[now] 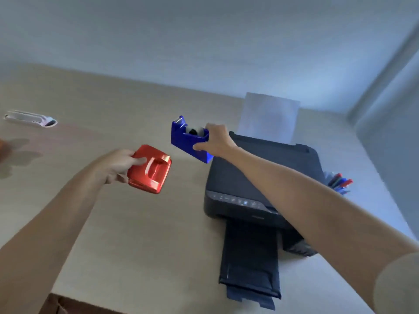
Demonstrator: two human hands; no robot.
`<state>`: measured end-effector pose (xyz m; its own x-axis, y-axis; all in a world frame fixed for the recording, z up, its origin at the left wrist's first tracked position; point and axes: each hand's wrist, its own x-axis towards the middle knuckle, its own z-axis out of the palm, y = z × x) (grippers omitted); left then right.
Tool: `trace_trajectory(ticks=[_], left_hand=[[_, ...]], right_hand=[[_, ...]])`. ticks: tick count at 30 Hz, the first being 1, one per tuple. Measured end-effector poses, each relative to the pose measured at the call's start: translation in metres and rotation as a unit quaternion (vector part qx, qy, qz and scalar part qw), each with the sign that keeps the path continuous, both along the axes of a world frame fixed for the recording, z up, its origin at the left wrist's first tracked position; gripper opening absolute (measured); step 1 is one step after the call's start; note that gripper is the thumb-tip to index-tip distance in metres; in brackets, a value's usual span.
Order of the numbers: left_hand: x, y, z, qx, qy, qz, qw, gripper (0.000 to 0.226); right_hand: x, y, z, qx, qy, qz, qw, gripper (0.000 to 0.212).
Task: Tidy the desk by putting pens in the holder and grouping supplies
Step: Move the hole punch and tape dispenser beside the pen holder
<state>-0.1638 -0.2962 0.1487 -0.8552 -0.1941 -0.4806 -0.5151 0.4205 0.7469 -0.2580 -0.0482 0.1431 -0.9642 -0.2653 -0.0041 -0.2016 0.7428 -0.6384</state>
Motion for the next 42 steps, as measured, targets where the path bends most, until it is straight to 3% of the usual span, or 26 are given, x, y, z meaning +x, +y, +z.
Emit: trace_trajectory(ticks=[5,10,15,21,29,36,39,42], left_hand=[[-0.036,0.137,0.06,0.057,0.028,-0.101,0.993,0.023],[-0.036,0.302,0.086,0.087,0.017,-0.226,0.97,0.023],[-0.012,0.453,0.07,0.098,-0.025,-0.316,0.943,0.033],[0.015,0.578,0.009,0.105,-0.106,-0.317,0.937,0.041],[0.027,0.637,-0.094,0.08,-0.184,-0.185,0.962,0.042],[0.025,0.633,-0.129,0.066,-0.217,-0.084,0.97,0.032],[0.018,0.631,-0.139,0.031,-0.222,-0.091,0.97,0.029],[0.013,0.63,-0.129,-0.011,-0.21,-0.101,0.972,0.012]], right_hand=[[0.012,0.149,0.066,-0.003,0.057,-0.078,0.995,0.039],[0.046,0.305,0.086,0.051,0.102,-0.178,0.977,0.045],[0.09,0.447,0.062,0.057,0.069,-0.293,0.952,0.047],[0.136,0.558,0.01,0.023,0.009,-0.386,0.922,0.041],[0.158,0.596,-0.081,-0.01,-0.086,-0.441,0.893,0.039],[0.143,0.576,-0.143,-0.06,-0.126,-0.464,0.875,0.035],[0.132,0.56,-0.159,-0.079,-0.13,-0.475,0.867,0.034],[0.122,0.539,-0.173,-0.067,-0.125,-0.476,0.868,0.037]])
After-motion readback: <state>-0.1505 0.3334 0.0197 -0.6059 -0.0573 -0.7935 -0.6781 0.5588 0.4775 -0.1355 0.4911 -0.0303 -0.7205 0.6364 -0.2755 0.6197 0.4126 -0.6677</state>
